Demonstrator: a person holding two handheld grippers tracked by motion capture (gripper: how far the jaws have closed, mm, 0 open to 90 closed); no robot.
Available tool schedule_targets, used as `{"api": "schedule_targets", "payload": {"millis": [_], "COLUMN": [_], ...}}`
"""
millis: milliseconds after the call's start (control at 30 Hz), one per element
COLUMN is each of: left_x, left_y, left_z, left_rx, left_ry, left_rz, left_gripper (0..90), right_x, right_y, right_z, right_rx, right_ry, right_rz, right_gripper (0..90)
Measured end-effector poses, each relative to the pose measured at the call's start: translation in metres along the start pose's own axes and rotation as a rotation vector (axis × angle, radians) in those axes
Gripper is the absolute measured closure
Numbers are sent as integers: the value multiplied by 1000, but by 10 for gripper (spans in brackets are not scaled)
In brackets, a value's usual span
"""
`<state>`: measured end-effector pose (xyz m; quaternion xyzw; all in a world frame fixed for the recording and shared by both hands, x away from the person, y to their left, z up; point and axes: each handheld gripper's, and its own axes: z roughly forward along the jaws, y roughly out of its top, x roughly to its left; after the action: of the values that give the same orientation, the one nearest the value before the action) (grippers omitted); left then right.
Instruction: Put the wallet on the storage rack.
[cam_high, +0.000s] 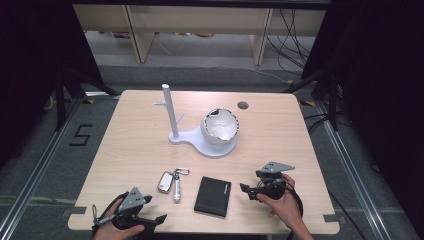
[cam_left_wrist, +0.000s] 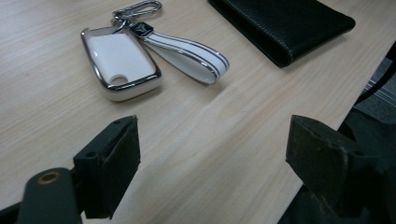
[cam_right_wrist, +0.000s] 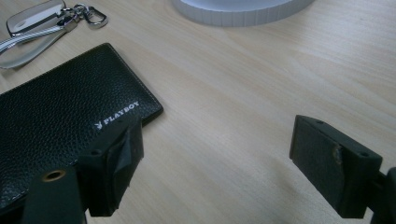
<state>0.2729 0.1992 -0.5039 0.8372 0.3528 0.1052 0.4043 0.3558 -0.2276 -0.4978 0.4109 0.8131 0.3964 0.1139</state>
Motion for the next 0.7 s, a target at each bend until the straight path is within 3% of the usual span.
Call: {"api": "schedule_targets", "payload": {"millis": [67,100,267,300,333,500,567,600,633,700], "left_x": [-3,-6,-14,-15,-17,-22,-26,-28,-30,-34], "left_y": [1,0,3,4,5,7,9,10,12,14], "left_z": [1,3,4,5,6,8,10,10,11,13], "left_rx": [-11,-44,-65,-50,-65,-70,-90,-86,-99,-108], "left_ry": [-6,-17,-24,-32,-37,-51,-62,-70,-78,-107], "left_rz": [8,-1,-2,27,25,39,55,52,66,64], "left_gripper": [194,194,228,274,304,413,534,534,635,658], "right_x": [0,0,0,3,1,4,5,5,6,6], "right_y": [0,0,2,3,4,6,9,9,11,11], "right_z": [0,0,2,1,2,3,5,5,7,8], "right_rx": [2,2,-6,5,0,0,1,1,-3,-11], "right_ry": [8,8,23,16,13,25,31,31,39,53], "right_rz": [-3,-3,-7,14,-16,-21,-26,-26,-24,-23], "right_gripper": [198,198,218,223,227,234,241,241,249,250]}}
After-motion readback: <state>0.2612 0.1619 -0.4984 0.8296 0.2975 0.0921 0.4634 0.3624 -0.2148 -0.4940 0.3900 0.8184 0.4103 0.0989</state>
